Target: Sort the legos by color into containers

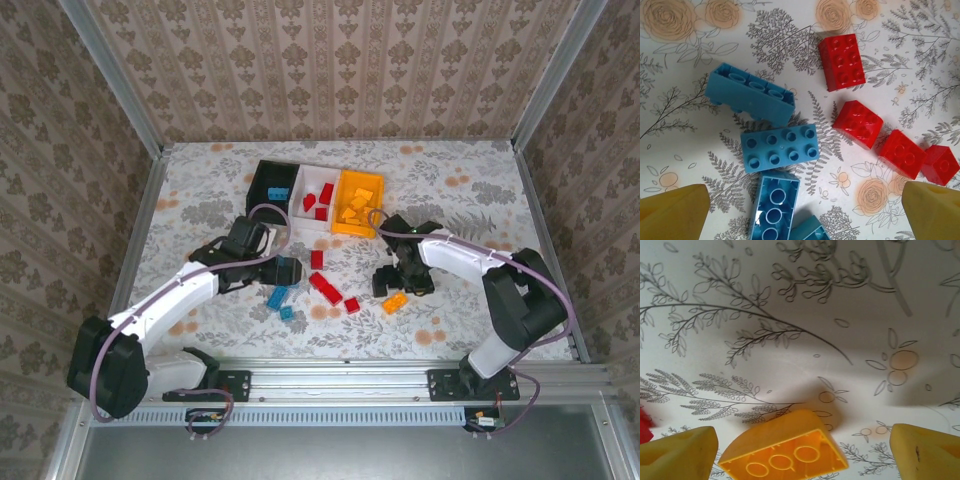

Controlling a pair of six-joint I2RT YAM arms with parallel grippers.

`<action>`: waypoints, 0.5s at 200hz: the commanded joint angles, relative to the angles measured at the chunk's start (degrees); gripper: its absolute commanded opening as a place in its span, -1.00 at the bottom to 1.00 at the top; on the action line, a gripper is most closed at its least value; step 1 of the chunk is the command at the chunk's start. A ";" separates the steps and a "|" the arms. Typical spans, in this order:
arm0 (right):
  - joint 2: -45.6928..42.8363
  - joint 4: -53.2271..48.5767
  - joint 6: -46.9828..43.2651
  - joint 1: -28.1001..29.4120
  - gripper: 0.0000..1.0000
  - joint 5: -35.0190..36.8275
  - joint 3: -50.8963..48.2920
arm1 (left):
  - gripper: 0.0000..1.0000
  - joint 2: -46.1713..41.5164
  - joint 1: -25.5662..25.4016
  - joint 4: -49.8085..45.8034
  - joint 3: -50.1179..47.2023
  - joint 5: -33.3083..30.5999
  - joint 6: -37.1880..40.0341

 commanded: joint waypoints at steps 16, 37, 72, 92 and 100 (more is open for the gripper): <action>1.44 1.96 0.27 2.06 0.75 -1.79 -0.09 | 1.00 -0.94 0.73 -0.40 -1.03 1.33 -0.91; 2.16 2.25 0.54 3.16 0.74 -1.71 -0.28 | 1.00 -0.33 0.74 0.09 -0.93 1.73 -1.26; 2.03 1.83 0.83 4.11 0.70 -0.25 -1.18 | 1.00 -0.45 0.74 0.23 -1.17 1.93 -1.56; 1.77 0.72 0.82 4.84 0.66 1.38 -1.45 | 1.00 -0.85 0.74 0.19 -1.66 1.76 -1.59; 1.60 0.26 0.82 5.16 0.65 2.09 -1.57 | 1.00 -0.96 0.74 0.30 -1.76 1.76 -1.69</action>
